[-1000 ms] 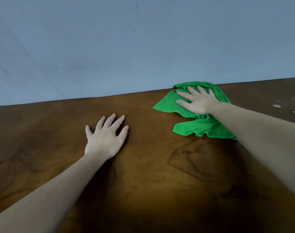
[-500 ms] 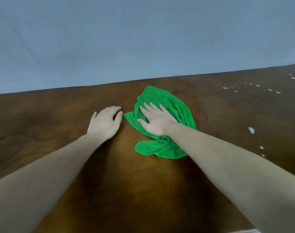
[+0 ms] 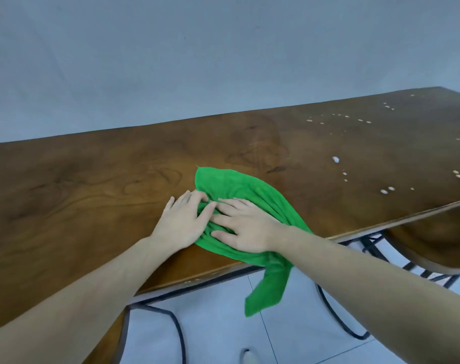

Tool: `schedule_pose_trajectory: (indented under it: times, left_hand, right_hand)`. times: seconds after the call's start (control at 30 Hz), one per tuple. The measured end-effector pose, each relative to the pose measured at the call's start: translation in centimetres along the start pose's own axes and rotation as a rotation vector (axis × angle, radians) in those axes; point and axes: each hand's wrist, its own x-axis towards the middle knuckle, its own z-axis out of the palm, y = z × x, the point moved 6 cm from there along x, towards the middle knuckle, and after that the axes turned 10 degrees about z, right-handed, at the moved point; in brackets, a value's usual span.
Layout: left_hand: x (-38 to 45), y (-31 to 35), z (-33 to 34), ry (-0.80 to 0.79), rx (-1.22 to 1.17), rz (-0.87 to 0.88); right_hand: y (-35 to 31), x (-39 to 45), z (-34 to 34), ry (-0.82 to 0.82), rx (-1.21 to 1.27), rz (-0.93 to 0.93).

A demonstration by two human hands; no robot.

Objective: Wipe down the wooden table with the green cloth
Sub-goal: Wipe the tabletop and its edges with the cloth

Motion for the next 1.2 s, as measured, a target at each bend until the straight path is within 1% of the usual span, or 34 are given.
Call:
schedule_pose_trajectory:
  times: [0.17, 0.3, 0.37, 0.47, 0.53, 0.6, 0.67, 0.87, 1.0, 1.1, 1.2]
  left_hand:
    - [-3.2, 1.5, 0.9, -0.092, 0.121, 0.050]
    - [-4.7, 2.2, 1.0, -0.121, 0.182, 0.057]
    - [-4.9, 2.4, 1.0, -0.141, 0.226, 0.049]
    - [-4.8, 2.5, 1.1, -0.142, 0.215, 0.031]
    - [-4.5, 2.8, 1.2, -0.140, 0.195, 0.016]
    - [-3.9, 3.2, 1.4, -0.150, 0.194, 0.009]
    - [-3.0, 3.6, 1.7, -0.161, 0.213, 0.015]
    - [1.5, 4.4, 2.6, -0.189, 0.208, 0.012]
    - [5.6, 4.4, 3.5, -0.170, 0.216, -0.008]
    - [9.4, 4.0, 4.0, -0.158, 0.213, -0.044]
    - [13.4, 3.6, 4.3, -0.154, 0.216, -0.119]
  right_hand:
    - [2.6, -5.3, 0.3, 0.016, -0.011, 0.105]
    - [7.3, -9.0, 0.0, 0.023, -0.023, 0.228]
    - [10.2, -10.3, -0.3, 0.011, -0.006, 0.334]
    - [13.3, -11.3, -0.4, 0.011, 0.024, 0.545]
    - [13.7, -11.1, -0.1, 0.031, 0.035, 0.661]
    - [12.9, -10.3, 0.3, 0.027, 0.043, 0.715]
    - [11.7, -9.2, 0.4, 0.011, 0.017, 0.679]
    - [10.0, -6.8, 0.0, -0.053, -0.029, 0.312]
    - [11.7, -4.6, -0.5, -0.054, -0.024, 0.175]
    - [14.2, -1.5, -1.3, -0.067, -0.025, 0.126]
    - [17.6, 2.3, -2.2, -0.078, -0.038, 0.075]
